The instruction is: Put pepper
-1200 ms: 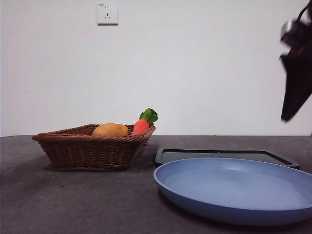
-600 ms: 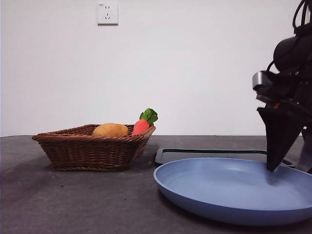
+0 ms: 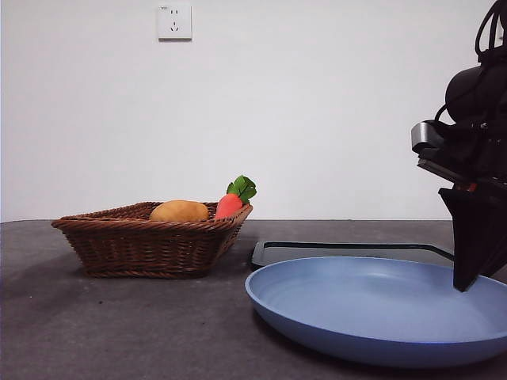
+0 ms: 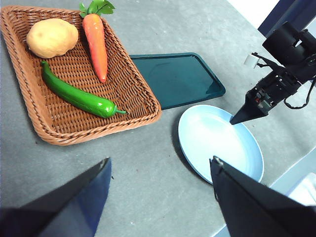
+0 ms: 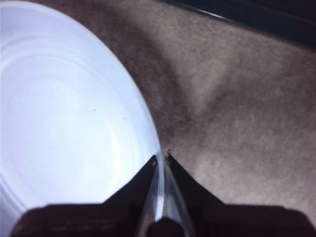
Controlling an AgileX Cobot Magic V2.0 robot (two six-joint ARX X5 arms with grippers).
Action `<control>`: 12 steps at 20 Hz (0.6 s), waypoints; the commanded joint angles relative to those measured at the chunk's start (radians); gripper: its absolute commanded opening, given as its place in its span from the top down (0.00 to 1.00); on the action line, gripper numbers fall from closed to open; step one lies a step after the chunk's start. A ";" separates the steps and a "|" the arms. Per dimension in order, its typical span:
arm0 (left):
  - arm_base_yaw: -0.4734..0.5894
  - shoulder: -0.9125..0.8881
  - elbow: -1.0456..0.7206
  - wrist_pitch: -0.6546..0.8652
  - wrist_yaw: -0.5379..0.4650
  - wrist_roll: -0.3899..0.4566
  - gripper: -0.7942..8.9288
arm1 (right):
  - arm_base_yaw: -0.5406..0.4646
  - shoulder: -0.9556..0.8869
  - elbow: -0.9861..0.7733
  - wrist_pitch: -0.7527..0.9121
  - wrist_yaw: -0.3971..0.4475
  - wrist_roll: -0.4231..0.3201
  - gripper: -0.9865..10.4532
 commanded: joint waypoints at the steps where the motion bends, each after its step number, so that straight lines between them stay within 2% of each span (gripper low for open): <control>1: -0.001 0.002 0.014 0.012 -0.011 -0.023 0.56 | 0.000 0.021 0.018 0.005 0.004 0.024 0.91; 5: -0.001 0.002 0.015 0.036 -0.028 -0.076 0.56 | -0.005 -0.028 0.018 -0.006 -0.002 0.039 0.91; 8: -0.003 0.016 0.016 0.087 -0.032 -0.139 0.56 | -0.014 -0.143 0.019 -0.022 -0.001 0.056 0.91; 12: -0.064 0.154 0.073 0.103 -0.114 -0.172 0.56 | -0.048 -0.350 0.022 -0.061 0.002 0.064 0.91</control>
